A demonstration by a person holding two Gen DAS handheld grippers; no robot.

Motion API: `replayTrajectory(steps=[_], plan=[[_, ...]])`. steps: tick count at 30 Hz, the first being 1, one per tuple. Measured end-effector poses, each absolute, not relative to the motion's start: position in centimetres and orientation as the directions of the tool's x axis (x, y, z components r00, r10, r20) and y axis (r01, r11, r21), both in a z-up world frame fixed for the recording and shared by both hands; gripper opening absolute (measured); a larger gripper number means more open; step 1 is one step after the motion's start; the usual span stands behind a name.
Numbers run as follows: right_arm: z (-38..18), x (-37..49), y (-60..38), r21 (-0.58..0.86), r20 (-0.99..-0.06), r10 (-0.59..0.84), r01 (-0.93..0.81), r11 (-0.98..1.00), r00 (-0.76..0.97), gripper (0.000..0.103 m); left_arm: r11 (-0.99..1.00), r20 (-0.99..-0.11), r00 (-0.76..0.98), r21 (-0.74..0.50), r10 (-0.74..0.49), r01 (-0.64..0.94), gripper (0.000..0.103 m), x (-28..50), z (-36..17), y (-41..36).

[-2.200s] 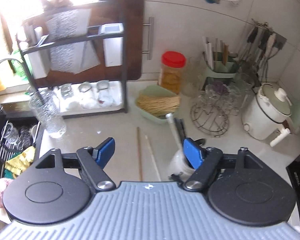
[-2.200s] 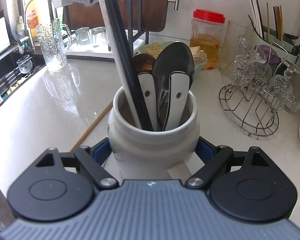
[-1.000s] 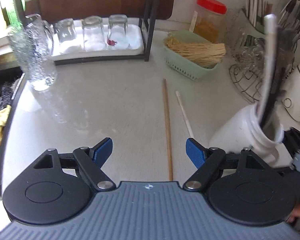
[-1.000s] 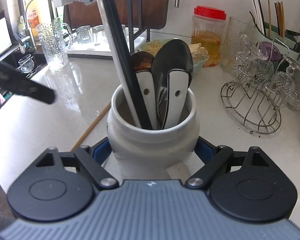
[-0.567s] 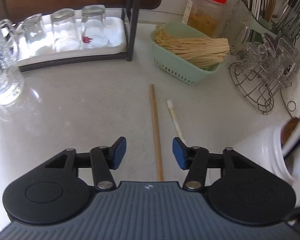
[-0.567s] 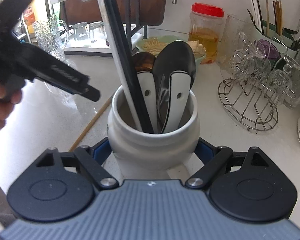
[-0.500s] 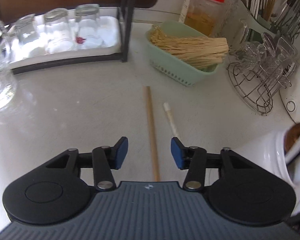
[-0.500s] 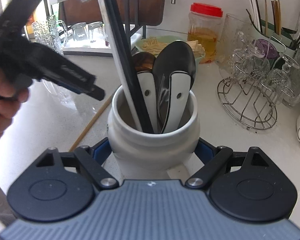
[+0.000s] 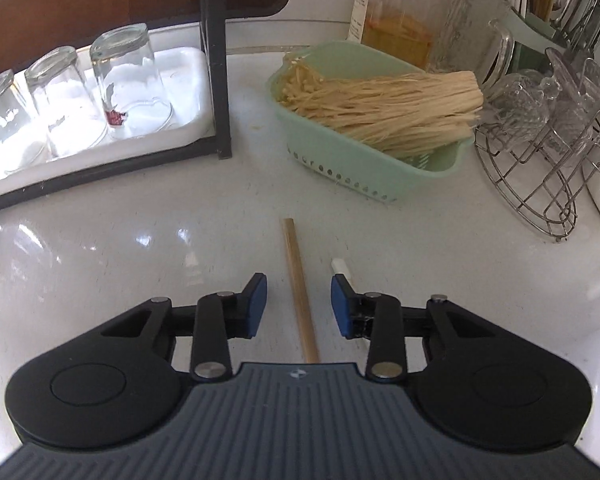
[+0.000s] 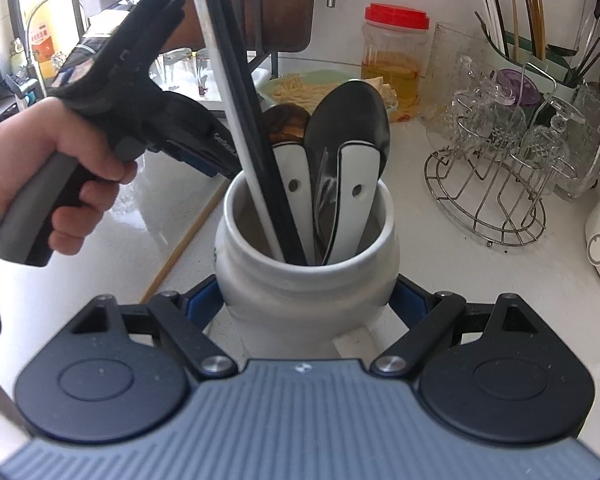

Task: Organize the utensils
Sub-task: 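Lower the left tool onto the wooden chopstick and close on it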

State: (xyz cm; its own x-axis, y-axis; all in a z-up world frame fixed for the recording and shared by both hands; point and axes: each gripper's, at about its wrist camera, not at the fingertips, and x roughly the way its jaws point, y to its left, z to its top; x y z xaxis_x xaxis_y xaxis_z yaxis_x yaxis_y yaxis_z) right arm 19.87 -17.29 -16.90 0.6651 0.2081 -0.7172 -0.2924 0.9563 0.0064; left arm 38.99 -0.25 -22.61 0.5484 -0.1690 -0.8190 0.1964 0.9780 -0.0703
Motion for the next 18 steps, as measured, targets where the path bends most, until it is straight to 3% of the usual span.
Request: replayTrajectory(steps=[12, 14, 16, 18], plan=[[-17.0, 19.8, -17.0, -0.007, -0.715, 0.195, -0.286, 0.958, 0.671, 0.091, 0.969, -0.811, 0.571, 0.023, -0.126, 0.248, 0.040, 39.3, -23.0, -1.8], [-16.9, 19.8, -17.0, -0.009, -0.718, 0.195, -0.288, 0.958, 0.669, 0.091, 0.971, -0.813, 0.569, 0.018, -0.125, 0.240, 0.035, 39.3, -23.0, -1.9], [-16.9, 19.9, -17.0, -0.010, -0.720, 0.194, -0.290, 0.957, 0.666, 0.091, 0.972, -0.815, 0.566, 0.015, -0.124, 0.236, 0.021, 39.3, -22.9, -1.9], [-16.9, 19.9, -16.9, -0.010, -0.721, 0.194, -0.290, 0.957, 0.666, 0.091, 0.973, -0.813, 0.569, 0.012, -0.125, 0.229, 0.017, 39.3, -22.9, -1.7]])
